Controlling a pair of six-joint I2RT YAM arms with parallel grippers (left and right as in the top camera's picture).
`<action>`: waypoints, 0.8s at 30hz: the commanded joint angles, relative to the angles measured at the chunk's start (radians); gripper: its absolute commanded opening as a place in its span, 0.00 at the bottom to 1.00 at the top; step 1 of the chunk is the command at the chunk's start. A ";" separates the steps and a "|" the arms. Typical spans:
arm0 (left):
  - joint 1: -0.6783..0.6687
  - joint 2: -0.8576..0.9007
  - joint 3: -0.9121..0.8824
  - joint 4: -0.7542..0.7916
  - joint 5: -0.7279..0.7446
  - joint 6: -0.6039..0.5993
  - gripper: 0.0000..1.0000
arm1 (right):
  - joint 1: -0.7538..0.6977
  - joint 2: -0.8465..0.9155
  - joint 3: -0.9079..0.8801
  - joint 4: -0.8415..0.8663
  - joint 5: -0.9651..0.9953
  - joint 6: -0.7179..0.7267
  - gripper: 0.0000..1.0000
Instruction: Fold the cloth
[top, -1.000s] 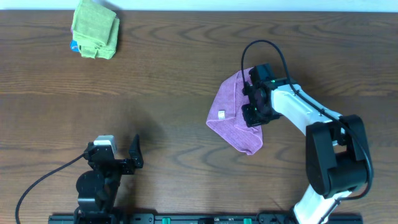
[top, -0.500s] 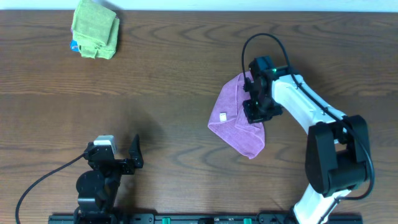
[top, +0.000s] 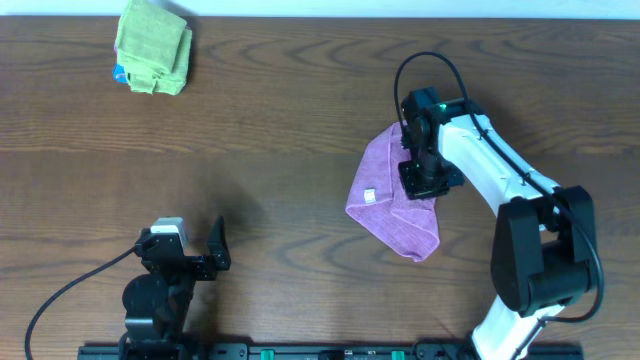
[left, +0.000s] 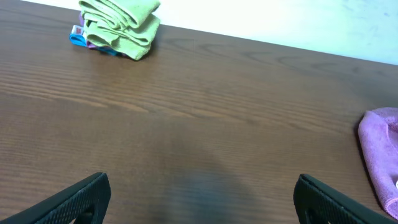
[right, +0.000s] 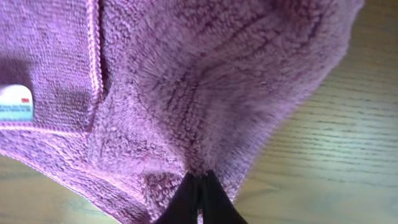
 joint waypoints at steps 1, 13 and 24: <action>-0.002 -0.006 -0.022 -0.006 -0.007 -0.011 0.95 | -0.002 0.001 0.017 -0.003 0.016 0.015 0.02; -0.002 -0.006 -0.022 -0.006 -0.007 -0.011 0.95 | -0.062 0.001 0.016 -0.099 0.243 0.225 0.02; -0.002 -0.006 -0.022 -0.006 -0.007 -0.011 0.95 | -0.245 0.001 0.016 -0.137 0.230 0.284 0.60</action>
